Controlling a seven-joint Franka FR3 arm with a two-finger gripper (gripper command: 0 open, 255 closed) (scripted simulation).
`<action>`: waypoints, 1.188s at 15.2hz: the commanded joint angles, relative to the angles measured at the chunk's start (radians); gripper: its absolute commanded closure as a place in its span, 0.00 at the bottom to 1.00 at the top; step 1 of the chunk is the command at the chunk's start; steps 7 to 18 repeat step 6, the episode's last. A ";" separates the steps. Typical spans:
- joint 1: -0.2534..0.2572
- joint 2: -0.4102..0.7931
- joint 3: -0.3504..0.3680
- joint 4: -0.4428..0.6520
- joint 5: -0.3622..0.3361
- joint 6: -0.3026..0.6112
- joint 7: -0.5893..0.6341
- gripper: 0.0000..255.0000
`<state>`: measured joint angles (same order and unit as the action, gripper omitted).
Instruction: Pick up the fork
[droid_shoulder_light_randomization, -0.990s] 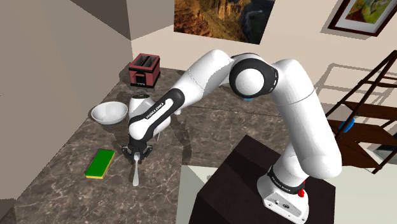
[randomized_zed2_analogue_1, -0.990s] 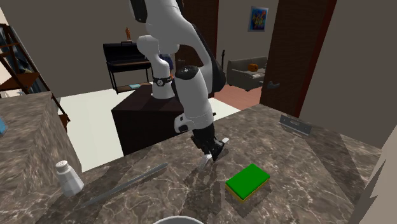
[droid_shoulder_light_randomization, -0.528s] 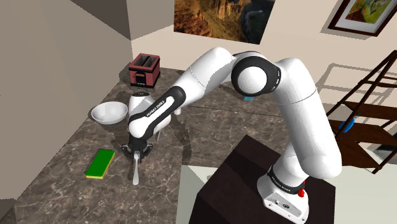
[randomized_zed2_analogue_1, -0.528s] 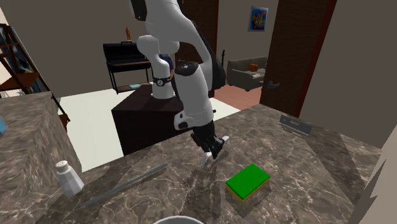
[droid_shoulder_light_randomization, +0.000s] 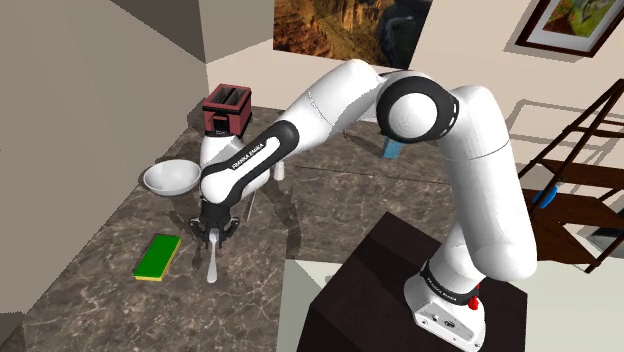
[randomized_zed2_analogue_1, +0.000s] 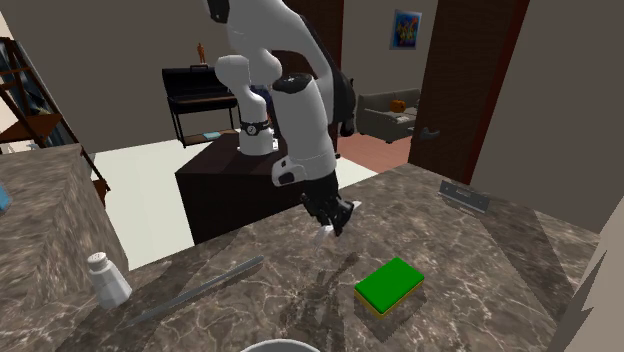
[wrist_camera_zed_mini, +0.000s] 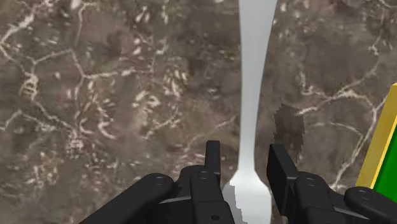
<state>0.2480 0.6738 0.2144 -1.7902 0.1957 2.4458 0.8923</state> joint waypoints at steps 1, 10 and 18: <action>-0.001 -0.021 0.001 -0.002 0.000 -0.019 0.005 1.00; -0.003 -0.053 0.003 -0.006 0.001 -0.046 0.011 1.00; -0.003 -0.053 0.003 -0.006 0.001 -0.046 0.011 1.00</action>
